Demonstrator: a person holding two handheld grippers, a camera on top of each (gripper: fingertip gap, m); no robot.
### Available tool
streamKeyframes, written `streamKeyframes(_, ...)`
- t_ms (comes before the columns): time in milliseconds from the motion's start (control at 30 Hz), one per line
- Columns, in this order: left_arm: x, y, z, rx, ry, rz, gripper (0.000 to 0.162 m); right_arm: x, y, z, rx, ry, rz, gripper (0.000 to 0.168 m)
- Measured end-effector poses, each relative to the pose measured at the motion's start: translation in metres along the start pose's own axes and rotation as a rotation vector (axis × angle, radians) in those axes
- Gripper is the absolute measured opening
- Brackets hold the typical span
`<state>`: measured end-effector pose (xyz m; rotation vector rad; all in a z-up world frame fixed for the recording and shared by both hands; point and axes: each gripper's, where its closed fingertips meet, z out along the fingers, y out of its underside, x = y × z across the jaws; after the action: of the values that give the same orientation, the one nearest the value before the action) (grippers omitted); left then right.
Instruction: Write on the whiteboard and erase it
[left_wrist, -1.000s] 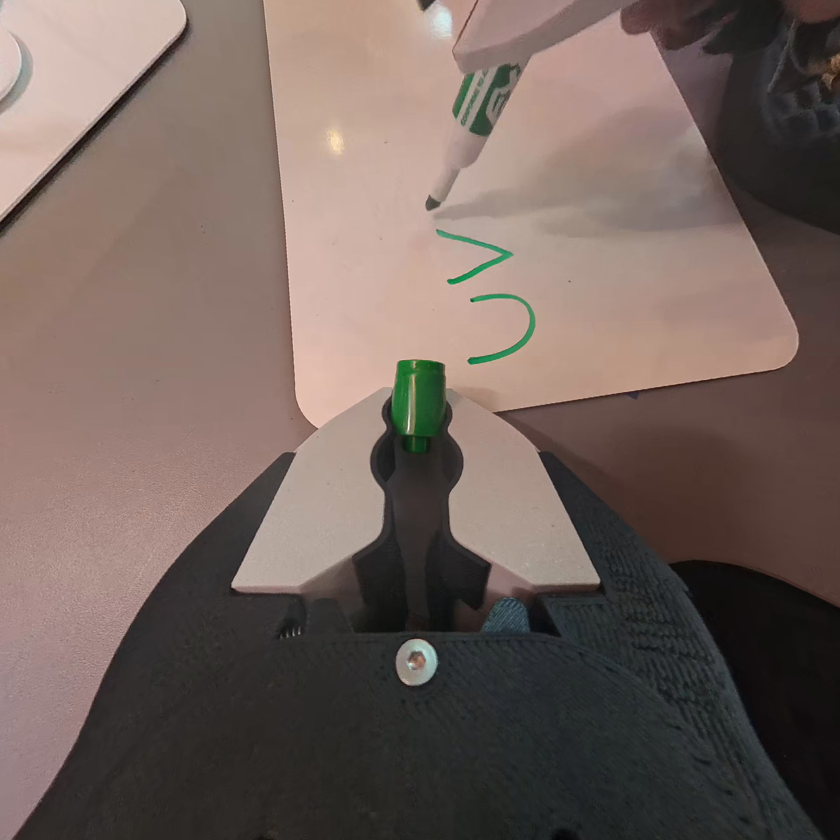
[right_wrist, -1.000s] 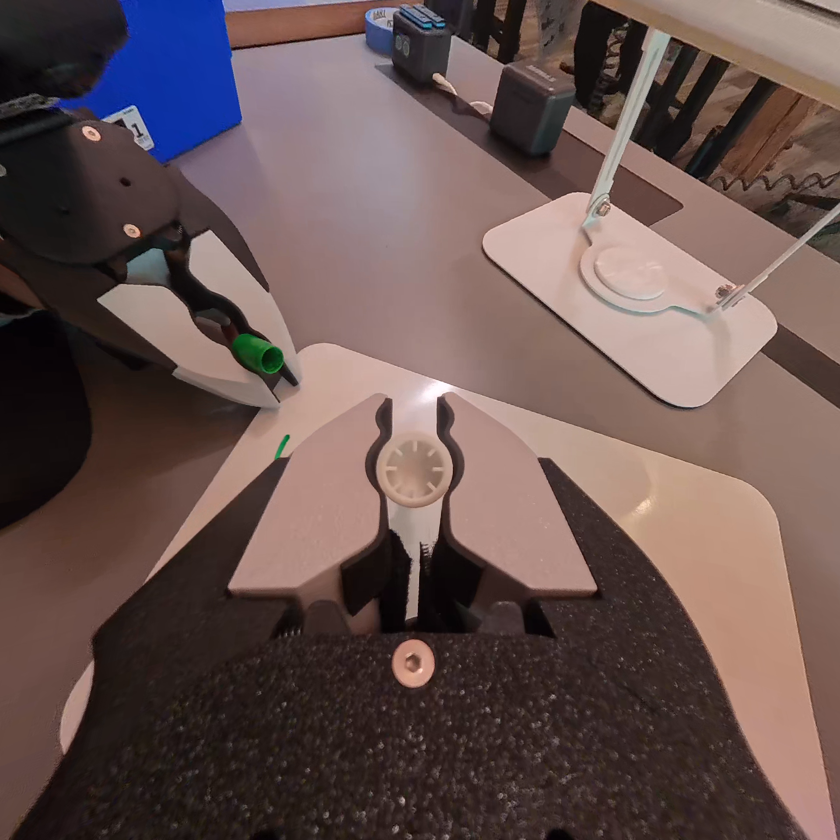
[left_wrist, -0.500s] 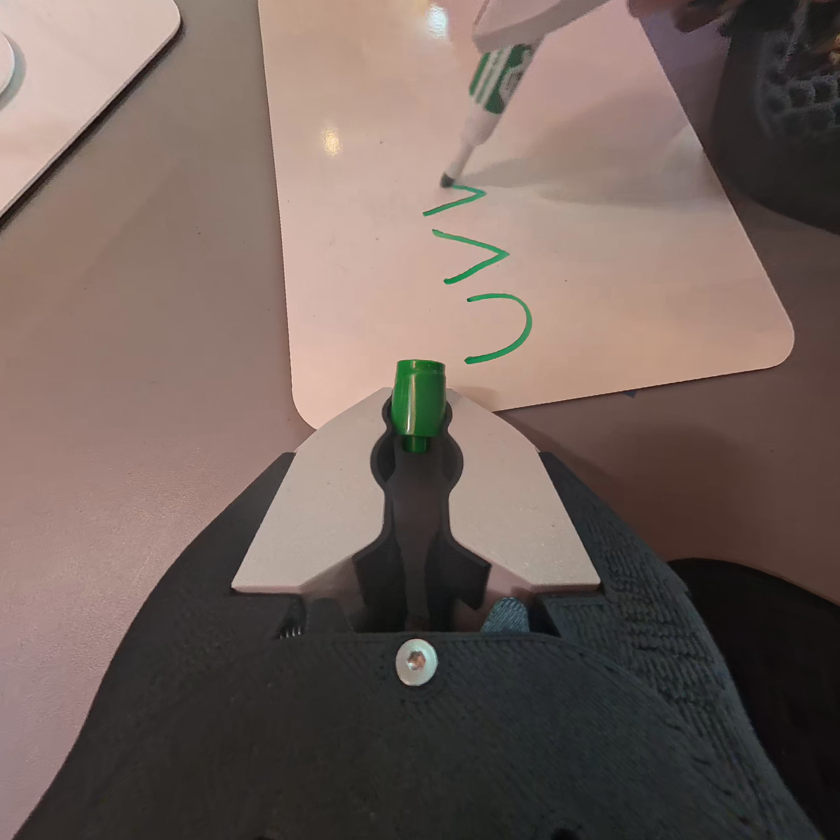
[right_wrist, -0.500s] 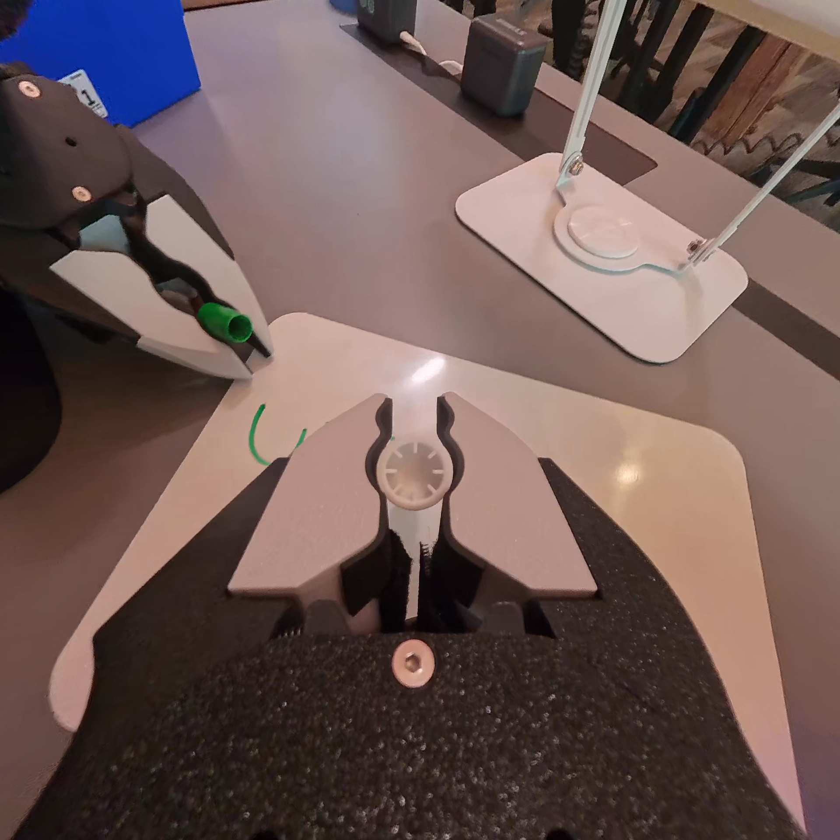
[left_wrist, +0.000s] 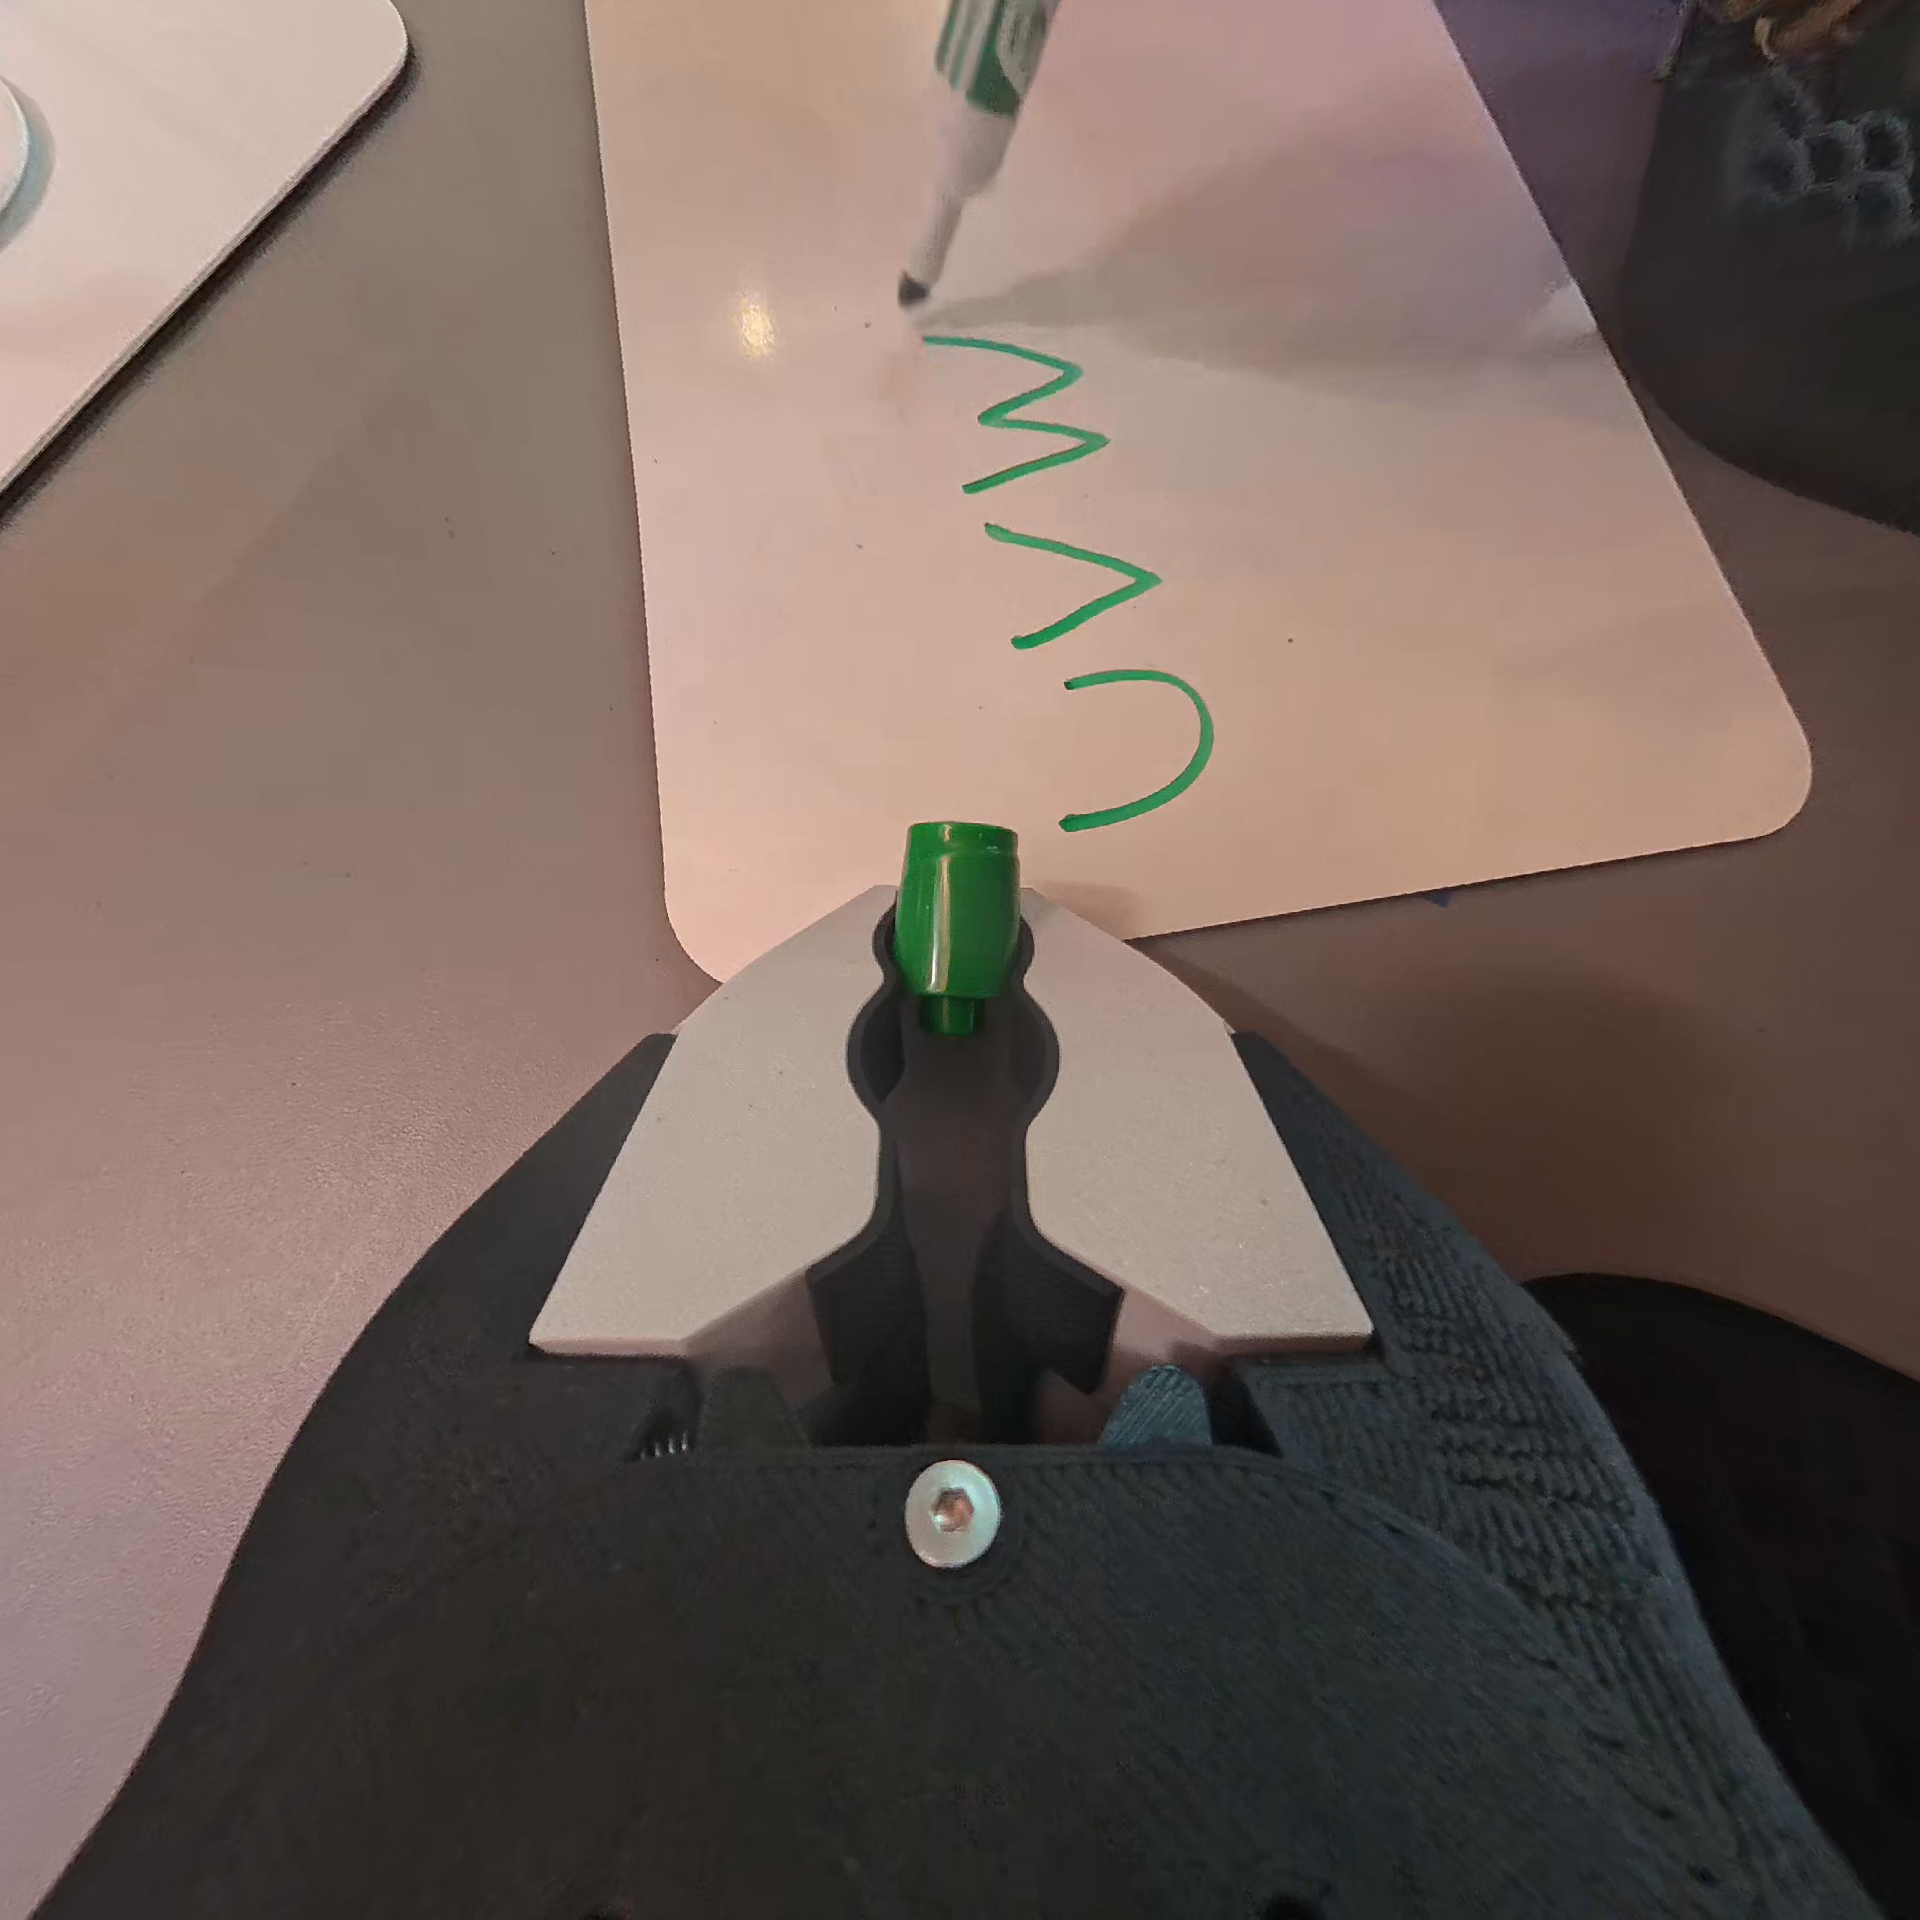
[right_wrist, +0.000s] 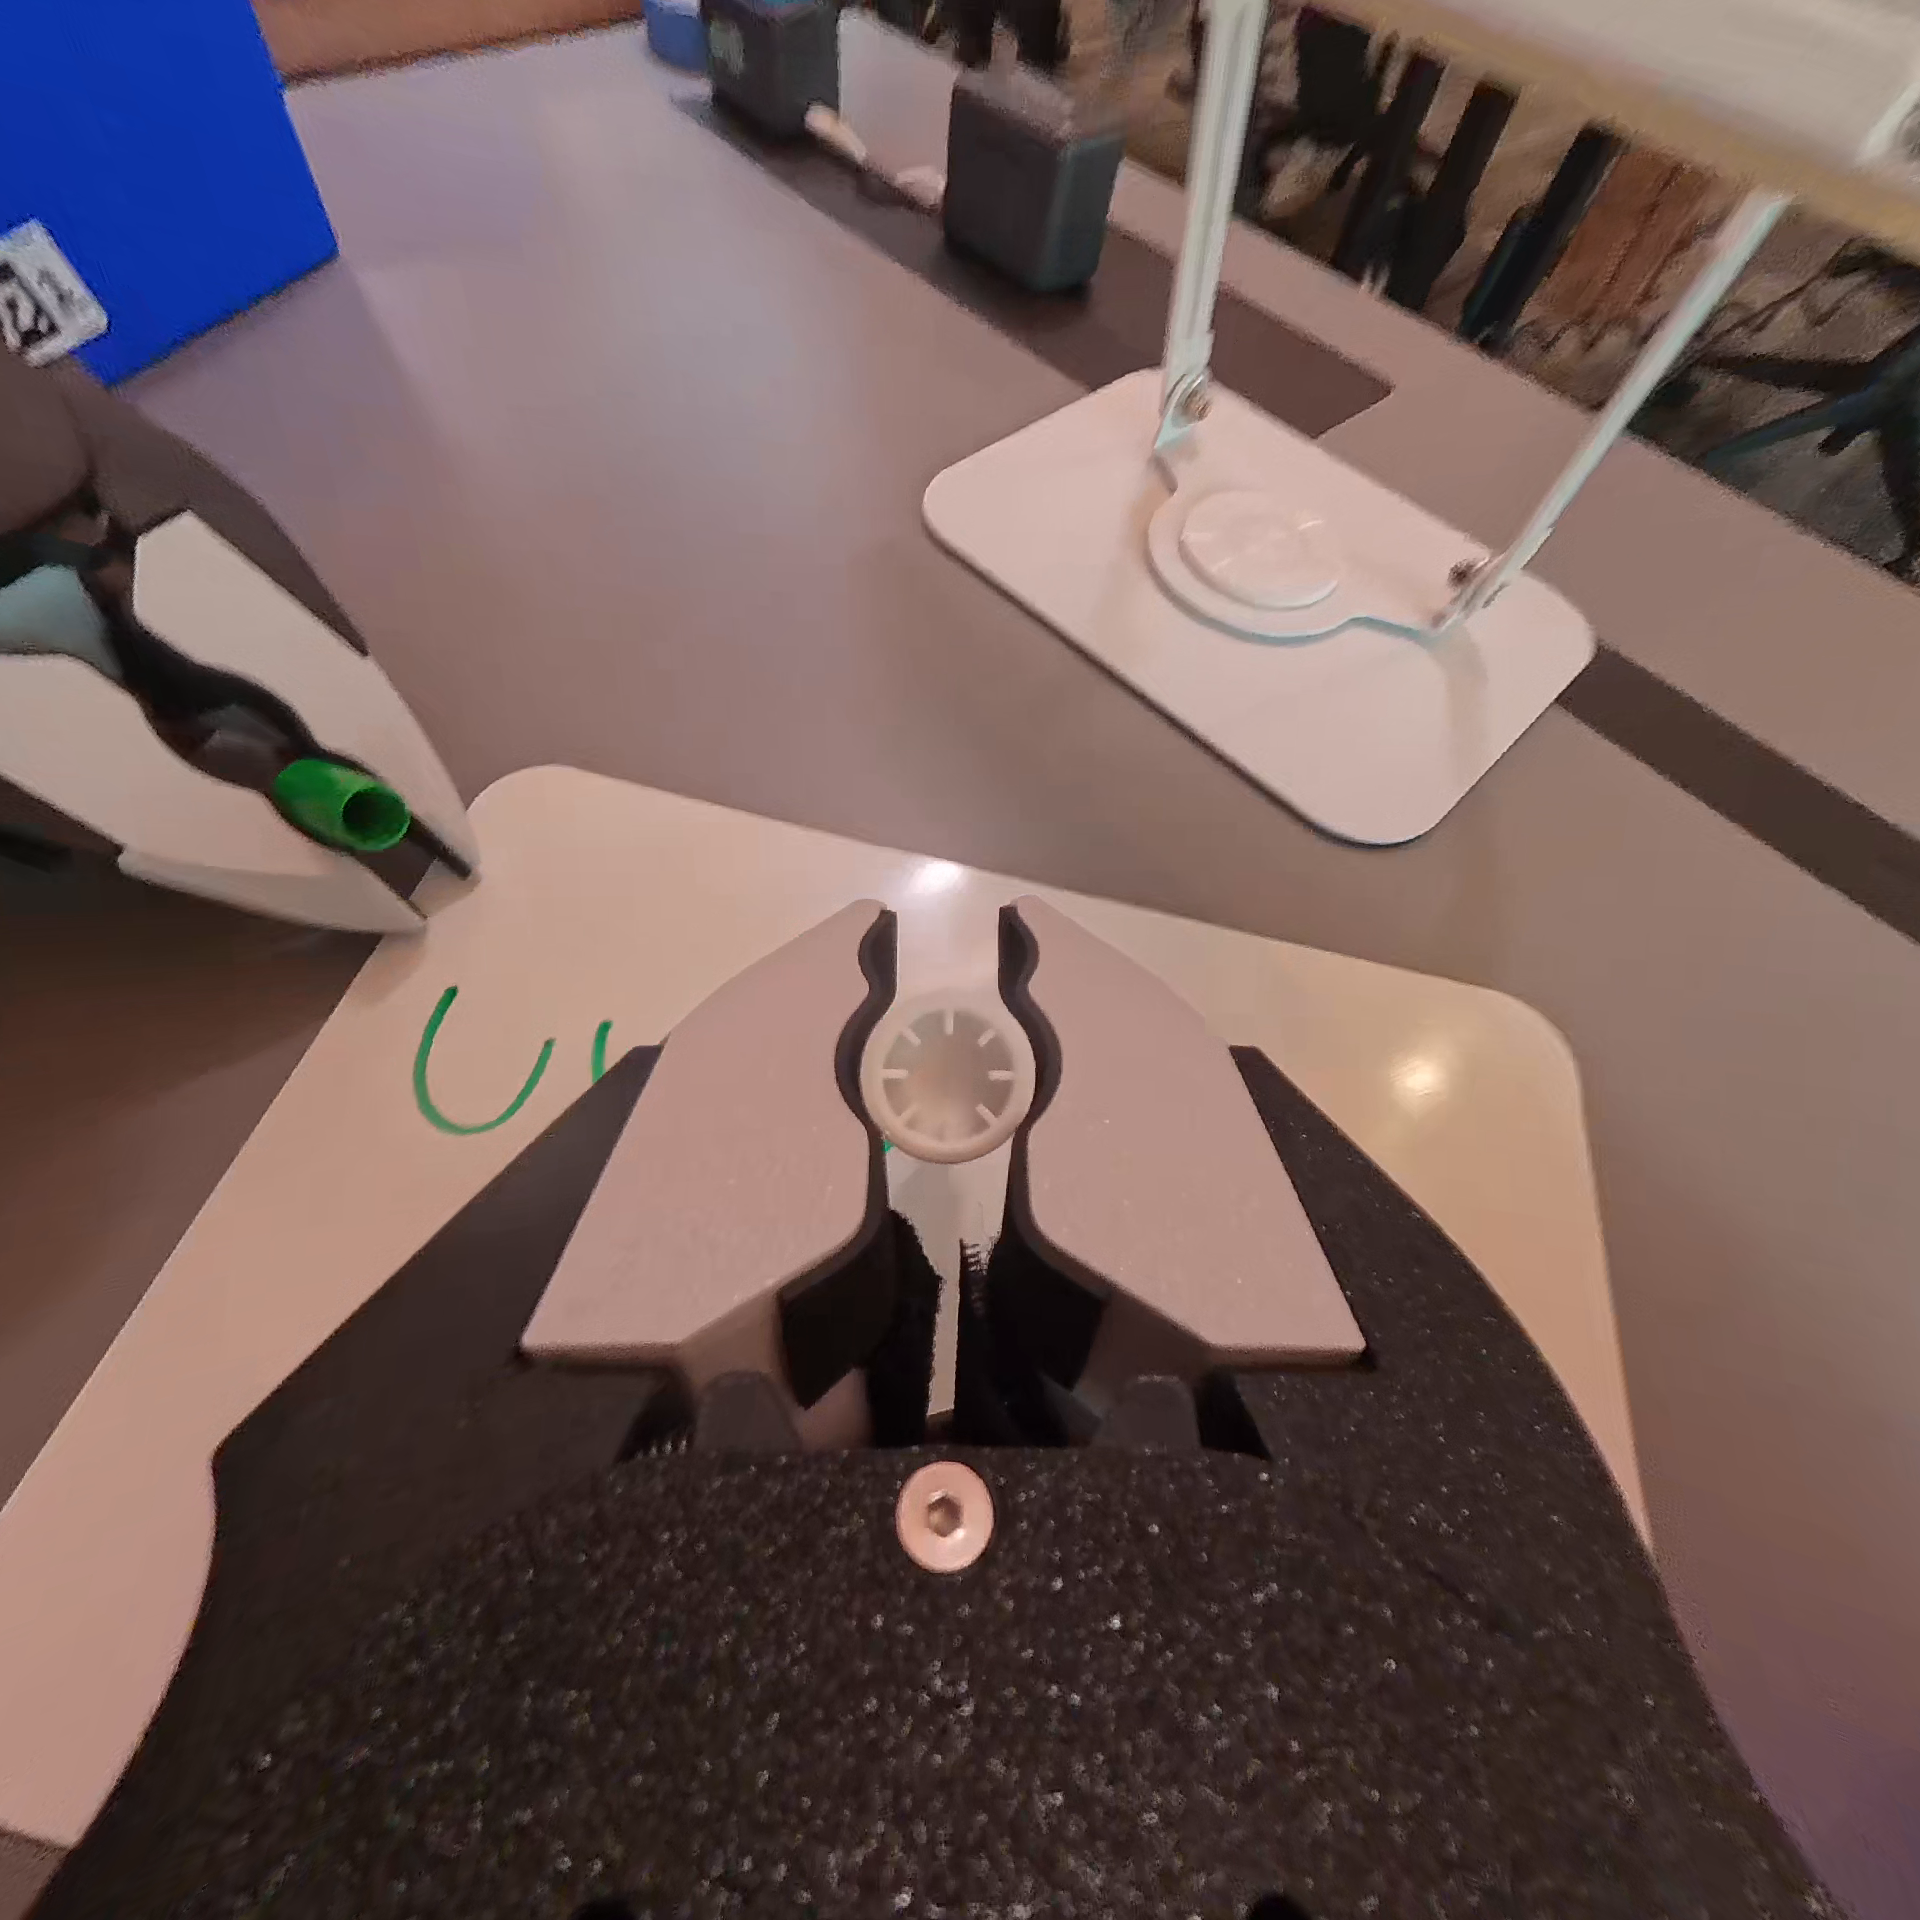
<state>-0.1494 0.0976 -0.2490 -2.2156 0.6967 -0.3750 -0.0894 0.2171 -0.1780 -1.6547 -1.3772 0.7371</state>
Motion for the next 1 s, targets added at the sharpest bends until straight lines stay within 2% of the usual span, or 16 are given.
streamKeyframes(233, 0.001, 0.000, 0.000, 0.000, 0.002, 0.006, 0.016, 0.024, 0.008, 0.003, -0.027, 0.038, 0.024, 0.019)
streamKeyframes(533, 0.001, 0.000, 0.000, 0.000, 0.003, 0.006, 0.016, -0.009, 0.021, -0.026, -0.083, 0.012, 0.052, 0.019)
streamKeyframes(667, 0.001, 0.000, 0.000, 0.000, 0.001, 0.009, 0.016, 0.004, 0.003, -0.014, -0.008, 0.027, 0.038, 0.019)
streamKeyframes(833, 0.001, 0.000, 0.000, 0.000, 0.001, 0.008, 0.016, 0.007, 0.006, 0.004, -0.032, 0.009, 0.021, 0.019)
streamKeyframes(1000, 0.001, 0.000, 0.000, 0.000, 0.001, 0.010, 0.016, 0.018, 0.023, -0.022, -0.087, 0.051, 0.059, 0.019)
